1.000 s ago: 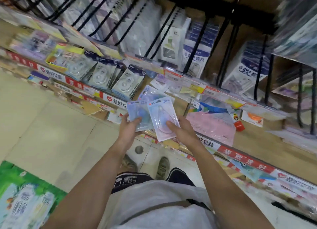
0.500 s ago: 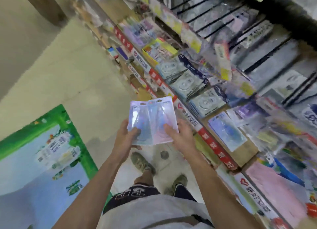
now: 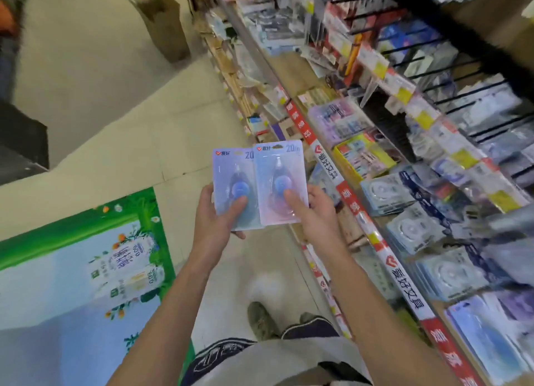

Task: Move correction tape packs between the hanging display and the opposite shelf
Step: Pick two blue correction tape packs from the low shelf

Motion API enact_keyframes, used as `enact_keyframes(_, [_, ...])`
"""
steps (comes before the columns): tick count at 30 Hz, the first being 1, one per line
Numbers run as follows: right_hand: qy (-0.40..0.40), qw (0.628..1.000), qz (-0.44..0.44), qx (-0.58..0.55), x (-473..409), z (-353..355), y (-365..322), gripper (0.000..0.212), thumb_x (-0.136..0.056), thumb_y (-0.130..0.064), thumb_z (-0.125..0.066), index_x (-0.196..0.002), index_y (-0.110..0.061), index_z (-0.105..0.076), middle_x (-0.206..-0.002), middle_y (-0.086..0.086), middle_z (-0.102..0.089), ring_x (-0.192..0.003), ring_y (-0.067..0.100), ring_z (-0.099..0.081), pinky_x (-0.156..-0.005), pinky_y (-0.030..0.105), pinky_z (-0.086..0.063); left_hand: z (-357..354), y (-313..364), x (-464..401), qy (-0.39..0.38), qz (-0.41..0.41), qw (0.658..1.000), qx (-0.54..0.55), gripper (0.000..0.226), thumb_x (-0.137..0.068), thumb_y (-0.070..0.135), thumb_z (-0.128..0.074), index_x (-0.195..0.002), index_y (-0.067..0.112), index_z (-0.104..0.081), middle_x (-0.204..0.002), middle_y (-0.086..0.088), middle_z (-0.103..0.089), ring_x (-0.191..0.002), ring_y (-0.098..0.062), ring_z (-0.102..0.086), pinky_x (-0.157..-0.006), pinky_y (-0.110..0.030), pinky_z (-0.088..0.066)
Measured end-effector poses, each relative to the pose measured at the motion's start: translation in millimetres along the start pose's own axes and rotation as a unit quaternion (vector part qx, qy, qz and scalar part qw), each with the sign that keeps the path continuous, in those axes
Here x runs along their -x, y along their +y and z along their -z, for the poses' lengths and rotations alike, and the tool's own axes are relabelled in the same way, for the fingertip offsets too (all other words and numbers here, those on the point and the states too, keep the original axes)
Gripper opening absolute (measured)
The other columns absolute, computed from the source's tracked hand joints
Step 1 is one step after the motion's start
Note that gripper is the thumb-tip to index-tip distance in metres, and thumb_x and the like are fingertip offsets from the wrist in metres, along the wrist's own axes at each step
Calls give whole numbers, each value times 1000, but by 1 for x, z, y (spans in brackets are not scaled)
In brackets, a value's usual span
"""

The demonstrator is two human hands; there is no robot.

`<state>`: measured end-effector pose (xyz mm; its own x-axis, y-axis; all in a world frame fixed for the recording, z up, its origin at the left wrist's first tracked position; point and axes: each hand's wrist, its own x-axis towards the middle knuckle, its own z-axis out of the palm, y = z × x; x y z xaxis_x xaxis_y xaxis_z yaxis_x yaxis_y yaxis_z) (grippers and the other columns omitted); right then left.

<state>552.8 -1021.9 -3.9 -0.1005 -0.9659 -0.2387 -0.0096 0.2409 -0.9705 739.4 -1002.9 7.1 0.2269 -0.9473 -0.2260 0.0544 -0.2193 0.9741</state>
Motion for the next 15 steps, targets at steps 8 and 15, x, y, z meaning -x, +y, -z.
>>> enact_keyframes(8, [-19,996,84,-39,-58,-68,-76,24,-90,-24,-75,-107,-9,-66,-98,9,-75,-86,15,-73,-72,28,-57,47,78,-67,30,-95,995,27,36,-81,26,-73,-110,29,-53,-90,8,-71,-68,-15,-67,-41,-31,-48])
enact_keyframes(15, [4,987,144,-68,-118,-111,-113,35,-82,-38,-74,-102,-11,-65,-95,6,-75,-86,20,-72,-72,35,-56,71,119,-140,19,-130,991,28,32,-78,27,-73,-103,23,-53,-91,4,-71,-71,-21,-67,-42,-33,-47])
